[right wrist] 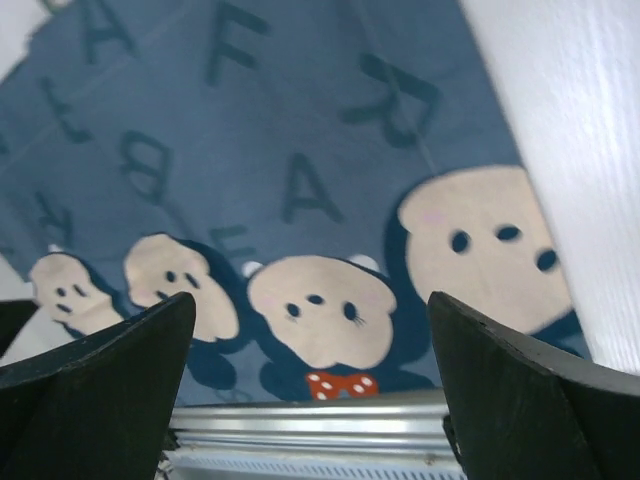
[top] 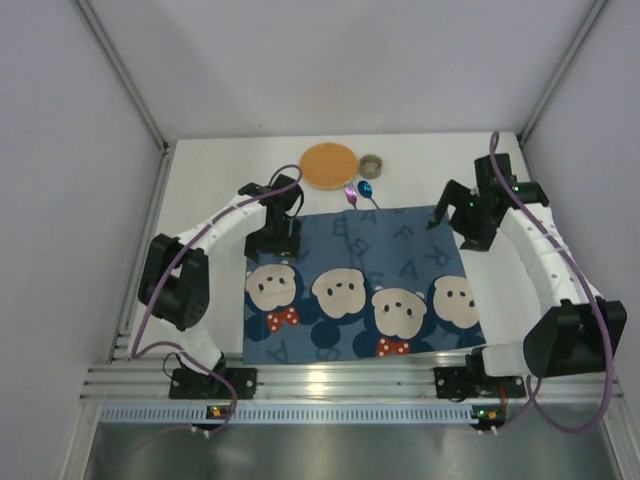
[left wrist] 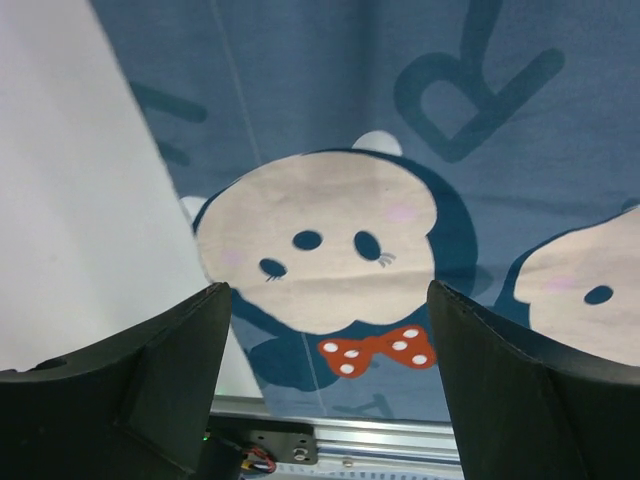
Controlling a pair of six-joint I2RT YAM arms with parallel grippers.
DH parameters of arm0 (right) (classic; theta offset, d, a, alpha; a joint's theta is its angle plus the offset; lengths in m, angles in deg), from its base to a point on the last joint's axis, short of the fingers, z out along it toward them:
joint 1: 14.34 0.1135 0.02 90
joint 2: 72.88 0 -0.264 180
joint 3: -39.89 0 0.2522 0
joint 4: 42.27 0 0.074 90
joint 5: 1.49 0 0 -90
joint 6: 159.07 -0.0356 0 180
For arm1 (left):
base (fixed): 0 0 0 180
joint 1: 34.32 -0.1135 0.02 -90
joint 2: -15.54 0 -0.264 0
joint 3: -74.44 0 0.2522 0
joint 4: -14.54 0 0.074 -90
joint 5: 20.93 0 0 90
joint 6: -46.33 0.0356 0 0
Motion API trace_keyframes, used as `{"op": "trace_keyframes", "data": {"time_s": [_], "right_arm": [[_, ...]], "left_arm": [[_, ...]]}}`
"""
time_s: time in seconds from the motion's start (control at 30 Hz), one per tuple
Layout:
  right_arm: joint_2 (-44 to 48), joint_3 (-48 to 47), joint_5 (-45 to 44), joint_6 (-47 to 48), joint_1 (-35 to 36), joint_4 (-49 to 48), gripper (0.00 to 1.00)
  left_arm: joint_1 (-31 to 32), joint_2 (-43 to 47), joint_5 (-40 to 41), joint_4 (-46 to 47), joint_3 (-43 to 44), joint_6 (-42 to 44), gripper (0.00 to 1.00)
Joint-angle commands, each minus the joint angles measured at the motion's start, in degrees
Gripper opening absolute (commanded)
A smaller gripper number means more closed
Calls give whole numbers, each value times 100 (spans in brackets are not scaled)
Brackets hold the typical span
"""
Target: Set the dinner table for one person
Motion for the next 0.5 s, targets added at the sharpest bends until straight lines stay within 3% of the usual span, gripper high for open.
{"op": "trace_keyframes", "data": {"time_s": [0.0, 0.17, 0.23, 0.33, 0.4, 0.47], "right_arm": [[-1055, -865, 730, 154, 598, -958, 100], [-2823, -3067, 495, 628, 1215, -985, 89], [-3781, -3773, -109, 743, 1418, -705, 85], [-5196, -5807, -445, 998, 1541, -21, 81], [-6099, -6656, -744, 1095, 1663, 462, 80], [-6429, -7281, -1009, 1174, 1734, 501, 80]], "left_arm": [[-59, -360, -440, 599, 145, -179, 84], [-59, -466, -661, 1074, 172, -214, 82], [-77, -484, -766, 1136, 128, -179, 82], [-120, -536, -916, 1242, 31, -126, 81], [-138, -537, -960, 1303, -48, -91, 80], [-182, -519, -995, 1365, -109, -82, 80]]}}
